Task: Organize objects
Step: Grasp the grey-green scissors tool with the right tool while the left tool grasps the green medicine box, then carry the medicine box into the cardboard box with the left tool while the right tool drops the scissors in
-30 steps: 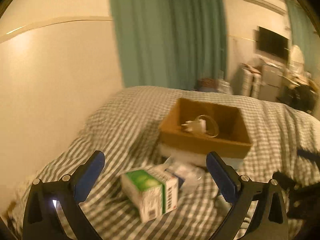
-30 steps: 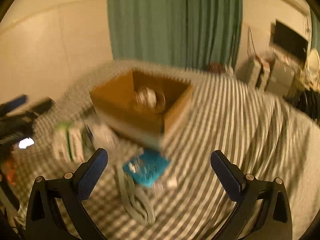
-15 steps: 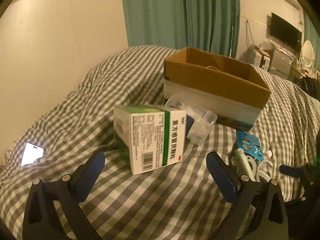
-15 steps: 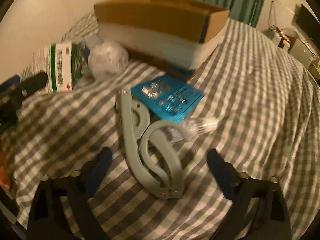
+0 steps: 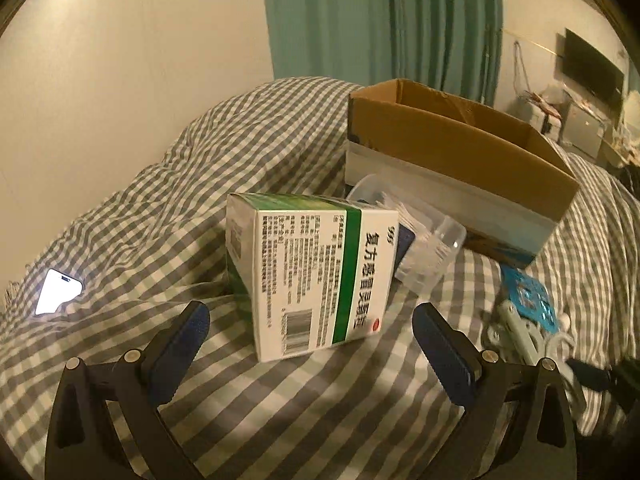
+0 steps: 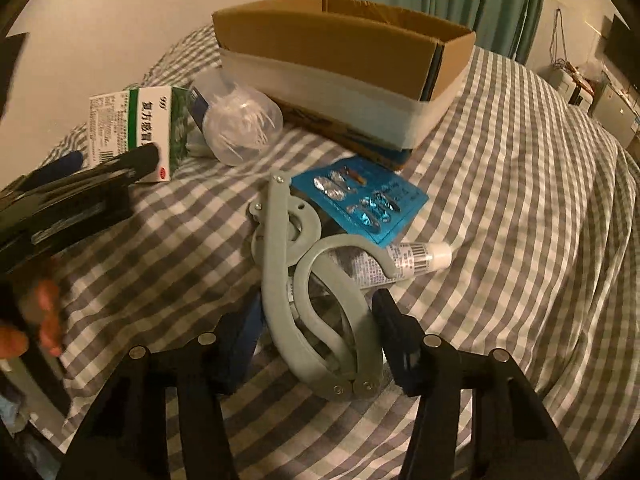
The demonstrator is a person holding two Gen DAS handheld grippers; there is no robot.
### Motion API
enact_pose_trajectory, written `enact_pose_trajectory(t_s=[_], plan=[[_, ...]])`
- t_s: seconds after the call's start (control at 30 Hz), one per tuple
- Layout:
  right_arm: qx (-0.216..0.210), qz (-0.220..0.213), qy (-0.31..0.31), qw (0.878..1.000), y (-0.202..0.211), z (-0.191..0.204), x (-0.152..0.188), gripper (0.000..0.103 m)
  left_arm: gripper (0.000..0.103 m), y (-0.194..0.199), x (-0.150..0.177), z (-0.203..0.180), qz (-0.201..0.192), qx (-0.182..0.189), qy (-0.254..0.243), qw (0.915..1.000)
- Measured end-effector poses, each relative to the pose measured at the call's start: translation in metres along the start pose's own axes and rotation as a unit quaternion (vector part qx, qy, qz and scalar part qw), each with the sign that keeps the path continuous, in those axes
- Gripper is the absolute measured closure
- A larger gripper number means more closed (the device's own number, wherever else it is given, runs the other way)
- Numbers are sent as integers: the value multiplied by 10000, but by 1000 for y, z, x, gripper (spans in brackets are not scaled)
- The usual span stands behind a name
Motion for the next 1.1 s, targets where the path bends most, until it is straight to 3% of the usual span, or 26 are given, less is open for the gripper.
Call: enact_pose_trajectory(t_s=[0.27, 0.4, 0.6, 0.9, 0.97, 1.0, 1.1], plan=[[-13, 12, 9, 10000, -1, 0, 4, 49, 0, -31, -16, -1, -57, -629, 157, 9979], [-6, 47, 15, 10000, -5, 1, -7, 49, 0, -47, -18, 1, 115, -619, 240, 9977], [-1, 48, -1, 10000, -6, 1, -8, 49, 5, -56, -13, 6, 260, -196, 304, 9990], [58, -46, -267, 9996, 11, 3, 3, 51, 8, -24, -13, 18, 84, 309, 79, 9995], [52, -114, -345, 9993, 17, 5, 5, 61, 9, -13, -14, 24, 7, 426, 56, 9991], [25, -151, -364, 9992, 21, 7, 5, 88, 9, -8, -15, 28, -40, 472, 46, 9989], [163, -172, -396, 9989, 26, 9, 7, 88, 11, 7, -17, 36, -148, 638, -2, 9979]])
Point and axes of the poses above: each gripper's, at about its wrist camera, not at the fingertips, and y roughly against the way its jaws point, z to its left, x to its underside, the point moved 7 cm from there along -y, roughly the way its jaws point, and after that the axes turned 7 degrees about -x, right-handed, at the moved point
